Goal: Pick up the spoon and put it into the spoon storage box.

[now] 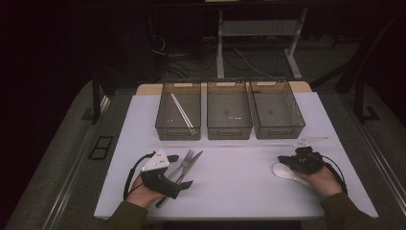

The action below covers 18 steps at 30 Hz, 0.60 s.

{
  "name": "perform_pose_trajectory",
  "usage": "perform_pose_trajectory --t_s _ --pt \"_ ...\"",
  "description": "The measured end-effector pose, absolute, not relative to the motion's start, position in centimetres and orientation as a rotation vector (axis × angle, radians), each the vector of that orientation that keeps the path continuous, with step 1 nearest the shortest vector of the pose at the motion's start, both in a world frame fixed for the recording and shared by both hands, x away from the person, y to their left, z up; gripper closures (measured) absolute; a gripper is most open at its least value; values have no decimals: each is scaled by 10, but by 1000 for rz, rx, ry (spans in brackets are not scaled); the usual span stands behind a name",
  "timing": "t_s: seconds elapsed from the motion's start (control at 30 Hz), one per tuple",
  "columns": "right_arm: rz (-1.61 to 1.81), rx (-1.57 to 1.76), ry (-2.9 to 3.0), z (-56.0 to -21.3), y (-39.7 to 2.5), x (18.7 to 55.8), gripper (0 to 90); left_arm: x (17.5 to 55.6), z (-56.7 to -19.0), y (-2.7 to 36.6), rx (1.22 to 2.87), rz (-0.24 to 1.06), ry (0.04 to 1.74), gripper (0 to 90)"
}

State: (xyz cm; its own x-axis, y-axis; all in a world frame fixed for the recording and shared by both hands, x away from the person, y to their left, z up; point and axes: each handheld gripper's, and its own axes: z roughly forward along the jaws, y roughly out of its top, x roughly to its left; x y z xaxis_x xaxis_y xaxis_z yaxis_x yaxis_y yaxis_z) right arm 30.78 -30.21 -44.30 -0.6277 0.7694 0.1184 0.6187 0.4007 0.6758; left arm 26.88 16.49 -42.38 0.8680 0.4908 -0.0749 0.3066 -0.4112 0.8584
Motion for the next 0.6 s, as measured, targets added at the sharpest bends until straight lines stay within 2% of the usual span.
perform_pose_trajectory --t_s 0.17,0.23,0.47,0.6 --pt "1061 1265 2402 -439 -309 308 870 269 -424 165 2023 229 583 0" --pt "1094 1278 2380 -436 -315 308 832 269 -424 165 2025 229 584 0" --pt "1219 1329 2381 -428 -331 300 550 269 -423 167 2028 236 581 0" --pt "1166 1293 2427 -431 -328 291 478 269 -423 167 2025 235 583 0"
